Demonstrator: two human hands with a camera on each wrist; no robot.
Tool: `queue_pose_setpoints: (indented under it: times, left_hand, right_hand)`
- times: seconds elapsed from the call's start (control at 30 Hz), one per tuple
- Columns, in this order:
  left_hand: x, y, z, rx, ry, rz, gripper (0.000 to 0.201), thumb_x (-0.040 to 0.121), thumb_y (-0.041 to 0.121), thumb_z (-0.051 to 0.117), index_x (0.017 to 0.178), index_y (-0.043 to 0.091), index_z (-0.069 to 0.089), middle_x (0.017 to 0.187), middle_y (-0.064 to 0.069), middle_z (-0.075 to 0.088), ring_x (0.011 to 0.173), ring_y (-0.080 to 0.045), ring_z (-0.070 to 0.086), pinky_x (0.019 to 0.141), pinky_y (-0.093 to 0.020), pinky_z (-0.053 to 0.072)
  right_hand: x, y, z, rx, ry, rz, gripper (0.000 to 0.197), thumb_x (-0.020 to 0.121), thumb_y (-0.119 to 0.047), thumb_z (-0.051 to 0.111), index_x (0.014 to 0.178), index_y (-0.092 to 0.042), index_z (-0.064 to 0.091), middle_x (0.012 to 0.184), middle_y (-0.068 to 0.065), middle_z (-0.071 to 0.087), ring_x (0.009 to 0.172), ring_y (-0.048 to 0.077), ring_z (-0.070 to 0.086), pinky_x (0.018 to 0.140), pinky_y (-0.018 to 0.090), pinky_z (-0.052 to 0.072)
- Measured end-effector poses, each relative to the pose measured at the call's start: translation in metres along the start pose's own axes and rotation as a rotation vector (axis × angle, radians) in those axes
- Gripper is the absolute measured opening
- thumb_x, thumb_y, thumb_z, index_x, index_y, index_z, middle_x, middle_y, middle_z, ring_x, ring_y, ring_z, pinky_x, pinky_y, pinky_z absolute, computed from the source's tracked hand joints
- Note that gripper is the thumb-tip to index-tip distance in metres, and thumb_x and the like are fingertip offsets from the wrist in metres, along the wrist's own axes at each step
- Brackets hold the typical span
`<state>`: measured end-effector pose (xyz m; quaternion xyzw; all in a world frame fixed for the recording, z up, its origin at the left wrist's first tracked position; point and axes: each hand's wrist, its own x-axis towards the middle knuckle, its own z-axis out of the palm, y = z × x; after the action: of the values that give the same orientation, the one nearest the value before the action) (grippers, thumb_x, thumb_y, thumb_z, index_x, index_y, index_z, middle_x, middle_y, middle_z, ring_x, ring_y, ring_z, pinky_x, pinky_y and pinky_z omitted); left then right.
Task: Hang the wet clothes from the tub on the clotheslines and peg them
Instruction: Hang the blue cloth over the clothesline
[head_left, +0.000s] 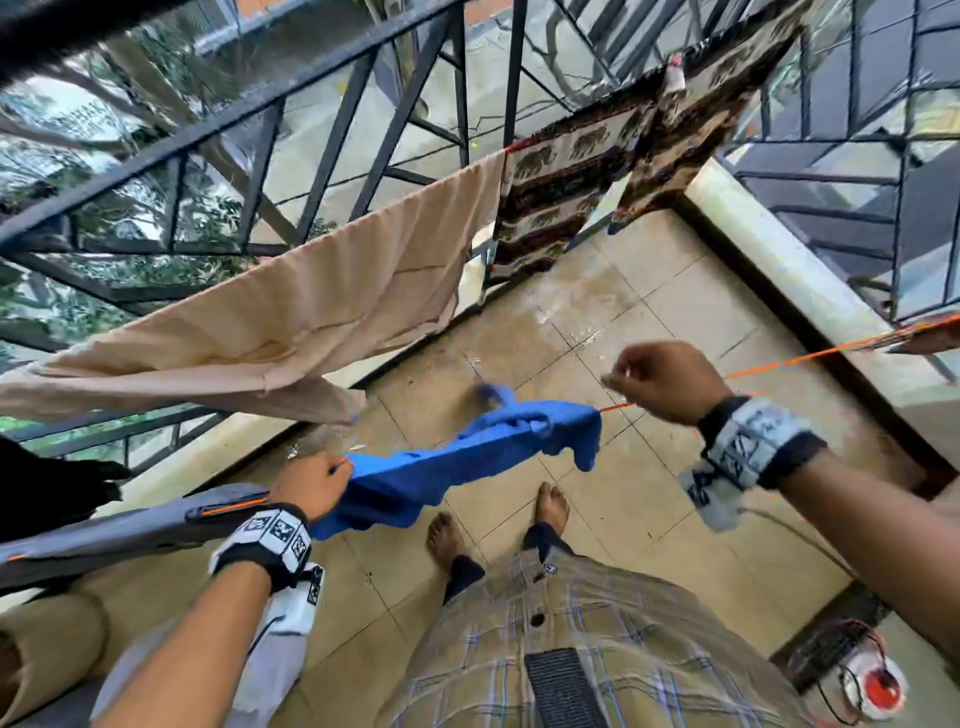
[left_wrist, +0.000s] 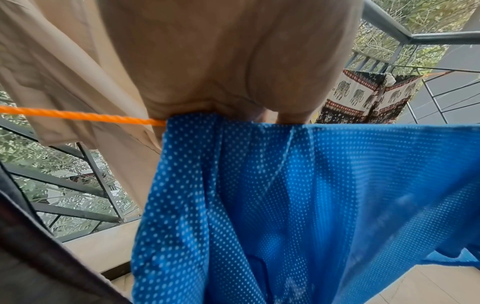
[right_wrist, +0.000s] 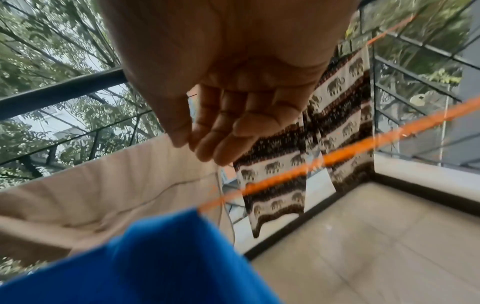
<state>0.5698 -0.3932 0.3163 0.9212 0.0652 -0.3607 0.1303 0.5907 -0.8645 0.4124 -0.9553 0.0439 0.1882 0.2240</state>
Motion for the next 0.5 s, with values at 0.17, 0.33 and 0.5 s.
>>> queue_pose_setpoints:
  times: [0.17,0.33,0.5]
  left_hand:
    - [0.000,0.007,-0.004,0.000,0.000,-0.002,0.031,0.100,0.034,0.046,0.100,0.014,0.071,0.115,-0.019,0.068,0.107,-0.036,0.063,0.089,-0.038,0.048]
    - [0.004,0.003,-0.008,-0.026,-0.042,-0.015,0.038,0.097,0.040,0.044,0.108,0.016,0.072,0.122,-0.016,0.067,0.112,-0.034,0.063,0.093,-0.038,0.048]
    - [0.001,0.005,-0.010,-0.059,-0.077,-0.025,0.052,0.089,0.047,0.039,0.103,0.010,0.072,0.116,-0.019,0.069,0.108,-0.034,0.064,0.093,-0.040,0.048]
  right_hand:
    - [-0.045,0.028,0.055,-0.025,-0.238,0.189,0.045,0.073,-0.074,0.054,0.090,-0.036,0.071,0.059,-0.017,0.064,0.077,0.012,0.068,0.077,0.032,0.054]
    - [-0.030,0.034,0.090,0.189,-0.394,0.358,0.077,0.082,-0.053,0.071,0.145,-0.022,0.039,0.081,-0.001,0.071,0.071,0.013,0.068,0.064,0.029,0.051]
    - [-0.015,0.025,0.112,0.448,-0.381,0.428,0.024,0.087,-0.030,0.069,0.108,-0.023,0.063,0.079,0.001,0.062,0.064,0.021,0.059,0.054,0.026,0.044]
